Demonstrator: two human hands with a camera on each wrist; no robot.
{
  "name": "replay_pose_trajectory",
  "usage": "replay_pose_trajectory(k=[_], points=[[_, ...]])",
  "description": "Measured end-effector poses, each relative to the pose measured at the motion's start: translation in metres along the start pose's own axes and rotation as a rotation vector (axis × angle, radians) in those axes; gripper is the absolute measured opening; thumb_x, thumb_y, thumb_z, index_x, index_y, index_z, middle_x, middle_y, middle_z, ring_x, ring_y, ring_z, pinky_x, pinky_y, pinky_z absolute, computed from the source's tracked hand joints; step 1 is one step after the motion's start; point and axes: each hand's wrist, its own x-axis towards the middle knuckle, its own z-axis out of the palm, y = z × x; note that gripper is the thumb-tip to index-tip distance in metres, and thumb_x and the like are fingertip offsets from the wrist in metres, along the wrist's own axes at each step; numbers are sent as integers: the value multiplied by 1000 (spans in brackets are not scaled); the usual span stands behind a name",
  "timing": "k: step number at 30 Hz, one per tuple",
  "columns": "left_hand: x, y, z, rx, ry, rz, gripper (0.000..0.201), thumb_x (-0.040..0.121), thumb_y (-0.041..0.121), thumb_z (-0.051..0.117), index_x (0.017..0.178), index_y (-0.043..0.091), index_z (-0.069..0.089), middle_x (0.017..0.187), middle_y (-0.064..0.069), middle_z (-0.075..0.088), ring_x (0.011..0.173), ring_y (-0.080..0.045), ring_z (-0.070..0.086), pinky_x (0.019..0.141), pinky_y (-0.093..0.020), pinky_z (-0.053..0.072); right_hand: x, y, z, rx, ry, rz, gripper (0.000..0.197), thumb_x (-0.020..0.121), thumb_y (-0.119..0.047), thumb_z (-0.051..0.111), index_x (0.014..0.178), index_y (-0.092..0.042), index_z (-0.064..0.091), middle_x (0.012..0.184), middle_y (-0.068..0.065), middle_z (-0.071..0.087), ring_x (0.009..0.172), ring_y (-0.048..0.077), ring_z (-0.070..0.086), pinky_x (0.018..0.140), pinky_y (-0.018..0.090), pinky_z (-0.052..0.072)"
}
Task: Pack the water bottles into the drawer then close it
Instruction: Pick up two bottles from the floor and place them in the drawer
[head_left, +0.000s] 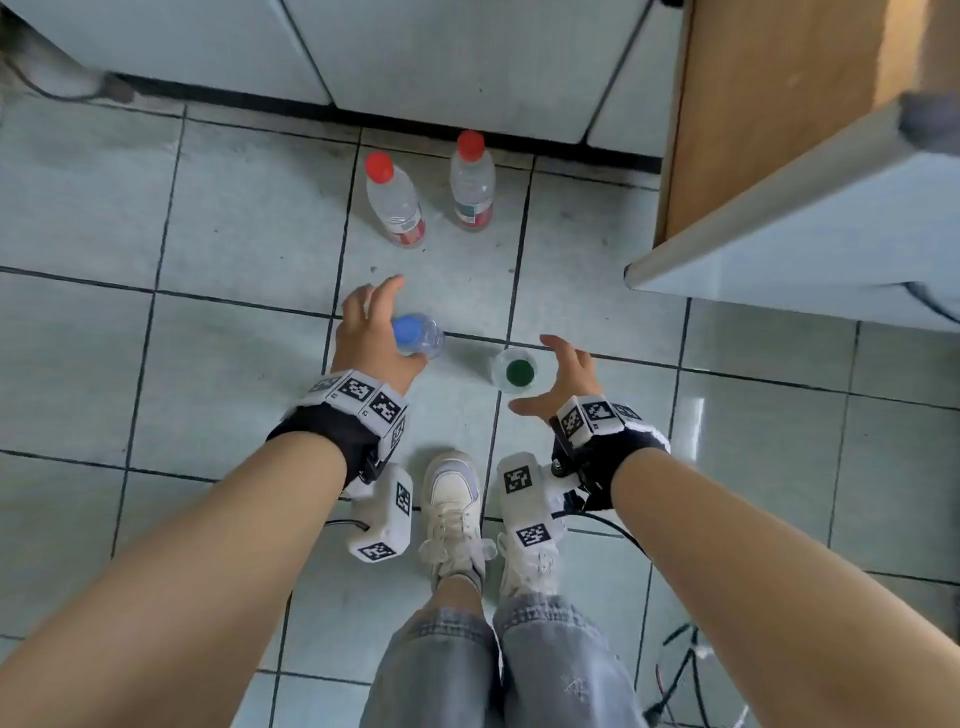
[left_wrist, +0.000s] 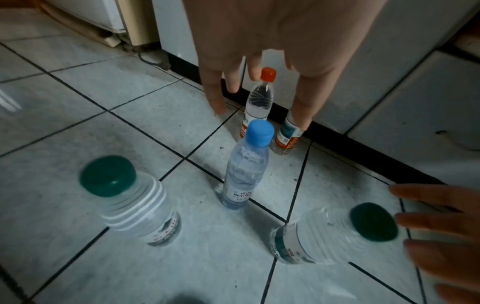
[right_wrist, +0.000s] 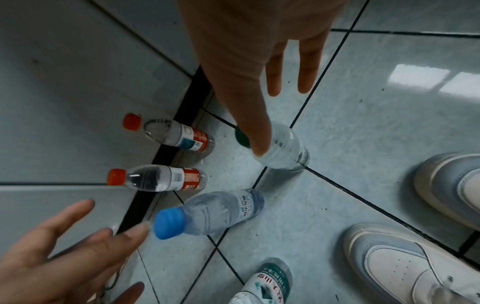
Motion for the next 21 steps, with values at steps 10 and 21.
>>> replay_pose_trajectory(k=[10, 21], points=[[49, -43, 52, -179, -57, -178, 57, 74, 10, 74, 127, 15, 54, 130, -4, 57, 121, -23, 53, 91, -16, 34, 75, 18, 22, -210, -157, -139, 91, 70, -18, 78, 143, -33, 28, 151, 4, 28, 139, 27, 30, 113, 41, 30], [25, -15, 30, -167, -79, -156, 47, 68, 7, 79, 113, 11, 67, 113, -12, 68, 105, -29, 62, 89, -19, 41, 35, 10, 8, -180, -163, -186, 43, 79, -25, 70, 120, -31, 57, 135, -2, 53, 123, 26, 47, 100, 25, 35]])
